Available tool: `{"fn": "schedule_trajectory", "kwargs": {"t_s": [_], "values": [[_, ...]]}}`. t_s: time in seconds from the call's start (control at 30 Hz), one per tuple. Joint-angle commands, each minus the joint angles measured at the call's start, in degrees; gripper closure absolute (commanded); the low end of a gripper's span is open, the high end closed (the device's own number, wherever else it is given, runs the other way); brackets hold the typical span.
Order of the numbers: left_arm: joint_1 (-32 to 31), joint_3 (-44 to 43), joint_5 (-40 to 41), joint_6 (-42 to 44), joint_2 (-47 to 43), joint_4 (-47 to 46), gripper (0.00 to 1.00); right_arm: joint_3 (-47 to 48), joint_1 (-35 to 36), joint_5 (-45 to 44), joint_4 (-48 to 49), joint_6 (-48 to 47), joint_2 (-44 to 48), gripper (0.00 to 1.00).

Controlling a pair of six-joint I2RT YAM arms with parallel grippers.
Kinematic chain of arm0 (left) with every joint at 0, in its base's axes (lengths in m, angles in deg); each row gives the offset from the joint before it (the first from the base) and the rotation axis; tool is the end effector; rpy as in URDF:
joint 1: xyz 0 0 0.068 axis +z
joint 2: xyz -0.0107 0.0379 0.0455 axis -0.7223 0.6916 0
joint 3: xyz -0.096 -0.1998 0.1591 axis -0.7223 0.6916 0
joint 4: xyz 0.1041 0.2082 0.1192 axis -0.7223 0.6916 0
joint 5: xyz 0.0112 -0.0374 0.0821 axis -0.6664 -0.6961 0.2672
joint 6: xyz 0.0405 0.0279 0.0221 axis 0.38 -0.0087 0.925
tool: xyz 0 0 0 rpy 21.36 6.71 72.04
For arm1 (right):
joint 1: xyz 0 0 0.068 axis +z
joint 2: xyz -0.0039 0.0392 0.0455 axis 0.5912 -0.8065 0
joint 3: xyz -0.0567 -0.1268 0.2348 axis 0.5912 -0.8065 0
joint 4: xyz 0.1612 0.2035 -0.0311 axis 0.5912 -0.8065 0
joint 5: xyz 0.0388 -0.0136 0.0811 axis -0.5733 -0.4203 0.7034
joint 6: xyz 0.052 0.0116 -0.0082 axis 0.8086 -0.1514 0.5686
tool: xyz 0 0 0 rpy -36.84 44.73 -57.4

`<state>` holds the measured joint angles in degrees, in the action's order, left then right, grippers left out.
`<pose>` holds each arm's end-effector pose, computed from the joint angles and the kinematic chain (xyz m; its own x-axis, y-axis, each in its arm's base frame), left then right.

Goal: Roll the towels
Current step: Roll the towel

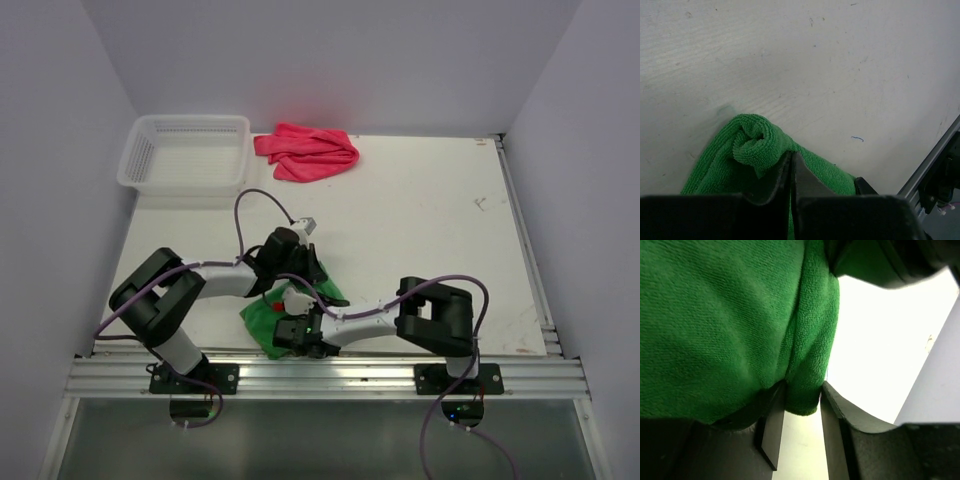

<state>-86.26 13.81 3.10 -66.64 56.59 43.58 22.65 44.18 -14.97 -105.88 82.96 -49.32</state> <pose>0.2303 -0.2040 0.1384 -0.8615 -0.0918 -0.4994 0.2718 0.7474 -0.6063 0.0831 0.3245 0.1220 -0.3671 -0.8732 -0.3205 -0.5062 0.4766 -0.7188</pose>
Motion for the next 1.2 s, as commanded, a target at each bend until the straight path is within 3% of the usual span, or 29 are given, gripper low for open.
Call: {"fn": "schedule_trajectory", "kwargs": {"t_s": [0.0,0.47,0.73,0.87,0.97,1.17], "values": [[0.2,2.4,2.6,0.5,1.5,0.1,0.95,-3.1,-0.4,10.6,8.6,7.8,6.3,0.59],[0.3,4.0,2.8,0.2,-0.2,-0.8,0.97,-13.0,-0.4,22.6,16.1,9.0,26.4,0.53],[0.2,4.8,1.9,-0.7,-0.4,-2.4,0.97,-19.6,-1.5,20.7,17.3,10.1,37.2,0.44],[0.2,5.7,2.0,-1.2,-1.0,-3.0,0.97,-22.2,-10.1,26.1,21.4,11.4,41.1,0.43],[0.1,6.2,2.0,-1.3,-1.5,-3.1,0.97,-24.9,-17.5,36.3,28.4,12.3,43.5,0.44],[0.2,6.6,2.3,-1.6,-2.6,-2.9,0.97,-23.5,-26.8,47.6,33.0,13.7,40.1,0.46]]}}
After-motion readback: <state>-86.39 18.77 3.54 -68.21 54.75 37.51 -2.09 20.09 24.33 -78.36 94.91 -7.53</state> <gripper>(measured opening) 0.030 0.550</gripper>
